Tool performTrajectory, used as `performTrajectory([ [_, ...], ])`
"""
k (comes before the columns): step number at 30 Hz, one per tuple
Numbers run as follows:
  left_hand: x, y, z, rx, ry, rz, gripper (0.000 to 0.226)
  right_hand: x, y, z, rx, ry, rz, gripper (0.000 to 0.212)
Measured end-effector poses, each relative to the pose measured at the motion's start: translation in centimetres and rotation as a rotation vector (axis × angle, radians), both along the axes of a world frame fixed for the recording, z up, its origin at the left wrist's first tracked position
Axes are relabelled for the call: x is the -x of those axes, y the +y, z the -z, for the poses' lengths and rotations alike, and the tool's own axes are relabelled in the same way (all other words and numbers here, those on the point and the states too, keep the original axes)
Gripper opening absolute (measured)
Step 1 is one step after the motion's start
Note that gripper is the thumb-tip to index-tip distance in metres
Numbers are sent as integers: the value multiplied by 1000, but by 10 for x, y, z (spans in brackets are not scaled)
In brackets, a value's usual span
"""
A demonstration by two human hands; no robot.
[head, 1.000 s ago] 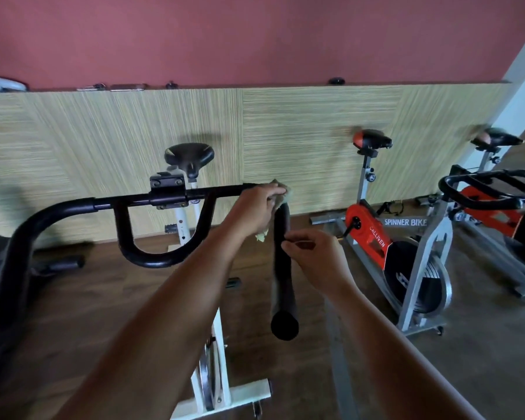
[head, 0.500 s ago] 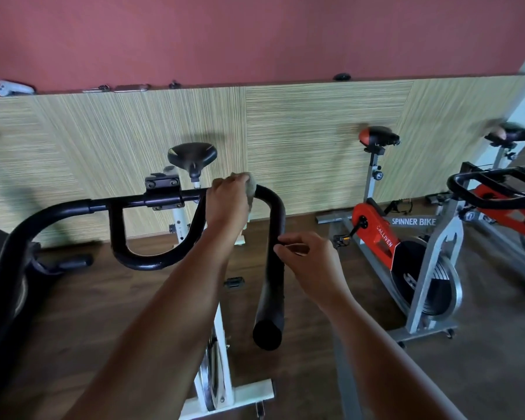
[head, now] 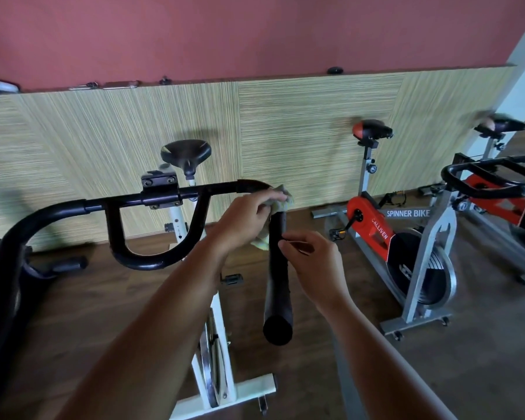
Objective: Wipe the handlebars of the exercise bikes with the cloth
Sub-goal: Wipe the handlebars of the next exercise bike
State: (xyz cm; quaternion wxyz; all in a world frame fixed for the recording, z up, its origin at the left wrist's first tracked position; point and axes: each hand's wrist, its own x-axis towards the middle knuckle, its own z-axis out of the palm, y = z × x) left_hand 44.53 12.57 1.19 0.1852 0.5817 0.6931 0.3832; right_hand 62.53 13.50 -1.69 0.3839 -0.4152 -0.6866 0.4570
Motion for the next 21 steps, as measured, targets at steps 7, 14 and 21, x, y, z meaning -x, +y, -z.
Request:
performTrajectory([
  [7, -8, -41, 27, -140, -314, 0, 35, 3, -2, 5, -2, 54, 46, 8],
  [14, -12, -37, 25, -127, -313, -62, 30, 5, -4, 3, 15, 48, 69, 16],
  [21, -11, 14, 21, -173, -465, -345, 31, 3, -5, -2, 34, 13, 65, 6],
])
